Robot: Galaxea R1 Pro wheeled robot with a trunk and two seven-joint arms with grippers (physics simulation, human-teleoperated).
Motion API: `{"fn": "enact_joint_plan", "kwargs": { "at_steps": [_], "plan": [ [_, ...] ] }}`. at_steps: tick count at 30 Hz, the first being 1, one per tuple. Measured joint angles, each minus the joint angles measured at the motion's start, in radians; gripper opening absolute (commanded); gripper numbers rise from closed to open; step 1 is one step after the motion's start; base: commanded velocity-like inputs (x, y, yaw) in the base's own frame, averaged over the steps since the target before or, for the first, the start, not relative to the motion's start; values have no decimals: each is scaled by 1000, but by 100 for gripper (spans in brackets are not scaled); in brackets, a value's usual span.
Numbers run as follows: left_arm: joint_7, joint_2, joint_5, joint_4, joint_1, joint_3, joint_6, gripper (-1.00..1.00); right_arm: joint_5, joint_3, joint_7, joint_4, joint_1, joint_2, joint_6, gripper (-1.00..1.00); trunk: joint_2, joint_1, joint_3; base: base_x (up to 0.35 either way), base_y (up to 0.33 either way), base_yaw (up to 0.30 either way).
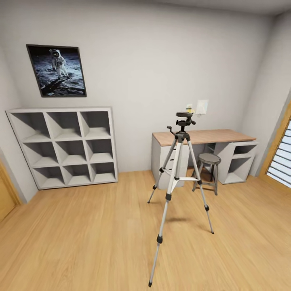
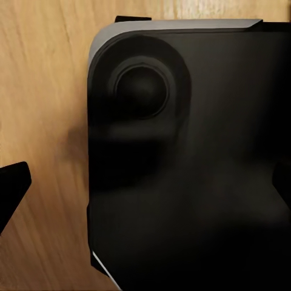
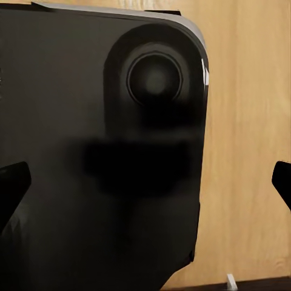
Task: Attach the digital camera to the camera tripod in the bedroom.
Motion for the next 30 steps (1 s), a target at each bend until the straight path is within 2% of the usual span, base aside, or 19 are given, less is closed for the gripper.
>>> {"fn": "enact_joint_plan", "kwargs": {
  "at_steps": [15, 22, 30],
  "plan": [
    [0, -2, 1, 0, 0, 5, -3, 100, 0, 2, 0, 0, 0, -3, 8, 100, 0, 0, 0, -5, 0, -35],
    [2, -2, 2, 2, 0, 6, -35, 100, 1, 1, 0, 0, 0, -4, 7, 100, 0, 0, 0, -111, 0, -1],
    [1, -1, 2, 2, 0, 6, -41, 100, 3, 1, 0, 0, 0, -5, 4, 100, 0, 0, 0, -23, 0, 0]
  ]
}}
